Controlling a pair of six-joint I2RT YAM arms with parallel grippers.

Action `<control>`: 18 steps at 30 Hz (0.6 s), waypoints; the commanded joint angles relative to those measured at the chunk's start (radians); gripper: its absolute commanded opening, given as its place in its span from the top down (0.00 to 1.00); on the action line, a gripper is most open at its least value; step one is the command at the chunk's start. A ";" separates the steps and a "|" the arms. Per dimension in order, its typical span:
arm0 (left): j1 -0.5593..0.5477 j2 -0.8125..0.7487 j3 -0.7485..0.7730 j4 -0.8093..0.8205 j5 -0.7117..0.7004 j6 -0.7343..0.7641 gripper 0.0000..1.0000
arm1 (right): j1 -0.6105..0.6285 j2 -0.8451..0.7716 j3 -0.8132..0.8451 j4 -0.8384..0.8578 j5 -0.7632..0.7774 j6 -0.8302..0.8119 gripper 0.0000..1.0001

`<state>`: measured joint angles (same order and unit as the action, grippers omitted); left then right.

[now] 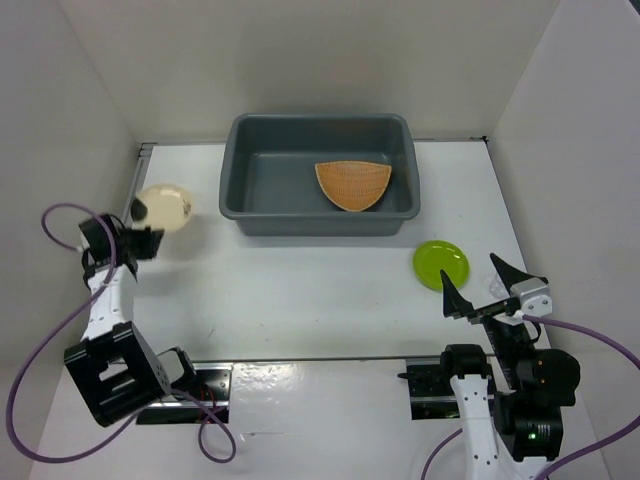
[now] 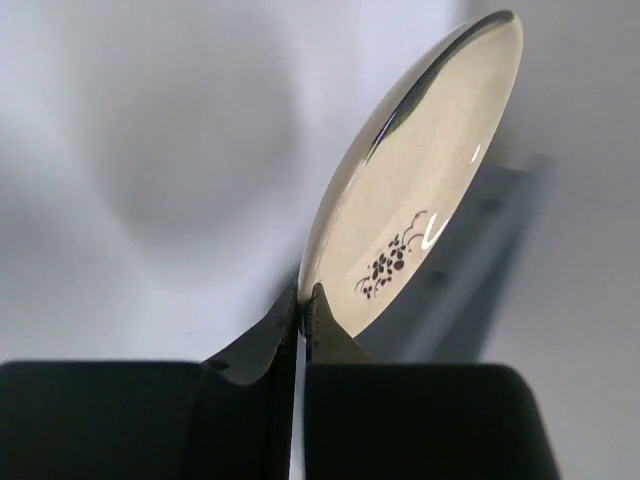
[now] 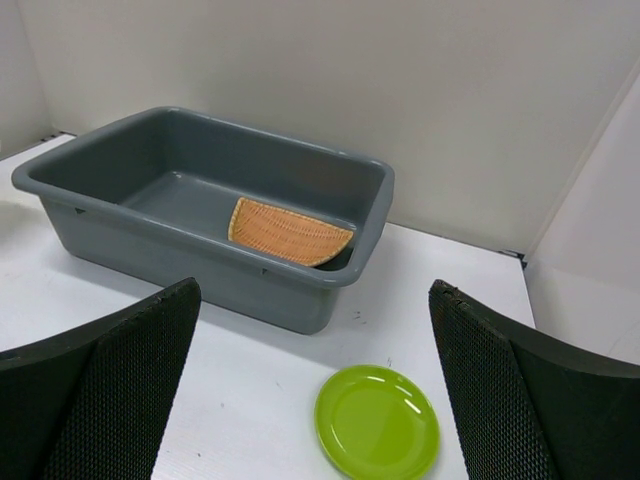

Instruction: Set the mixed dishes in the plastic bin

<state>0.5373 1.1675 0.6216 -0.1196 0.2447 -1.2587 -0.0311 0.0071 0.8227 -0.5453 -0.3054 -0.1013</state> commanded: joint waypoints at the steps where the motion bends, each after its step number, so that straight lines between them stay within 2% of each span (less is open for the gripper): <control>1: -0.077 -0.038 0.226 -0.005 0.013 -0.013 1.00 | -0.007 -0.041 -0.013 0.041 0.008 0.008 0.01; 5: -0.186 -0.066 0.280 0.061 0.015 -0.090 1.00 | -0.007 -0.041 -0.013 0.041 0.008 0.008 0.01; 7: -0.249 -0.017 0.349 0.093 0.005 -0.090 1.00 | -0.007 -0.041 -0.013 0.041 0.008 0.008 0.01; 9: -0.364 0.038 0.410 0.126 -0.004 -0.081 1.00 | -0.007 -0.041 -0.013 0.041 0.008 0.008 0.01; 10: -0.446 0.120 0.514 0.112 0.005 -0.052 1.00 | -0.007 -0.041 -0.013 0.041 0.008 0.008 0.01; 12: -0.517 0.229 0.643 0.059 0.060 -0.010 1.00 | -0.007 -0.041 -0.013 0.041 0.008 0.008 0.01; 14: -0.589 0.404 0.775 0.019 0.109 0.042 1.00 | -0.007 -0.041 -0.013 0.041 0.008 0.008 0.01; 15: -0.649 0.523 0.906 -0.017 0.173 0.056 1.00 | -0.007 -0.041 -0.013 0.041 0.008 0.008 0.01; 16: -0.678 0.582 0.973 -0.038 0.204 0.076 1.00 | -0.007 -0.041 -0.013 0.041 0.008 0.008 0.01; 18: -0.750 0.714 1.093 -0.133 0.193 0.125 1.00 | -0.007 -0.041 -0.013 0.041 0.008 0.008 0.01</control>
<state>-0.1295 1.7626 1.5917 -0.1295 0.3489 -1.2255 -0.0315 0.0071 0.8108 -0.5411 -0.3031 -0.1013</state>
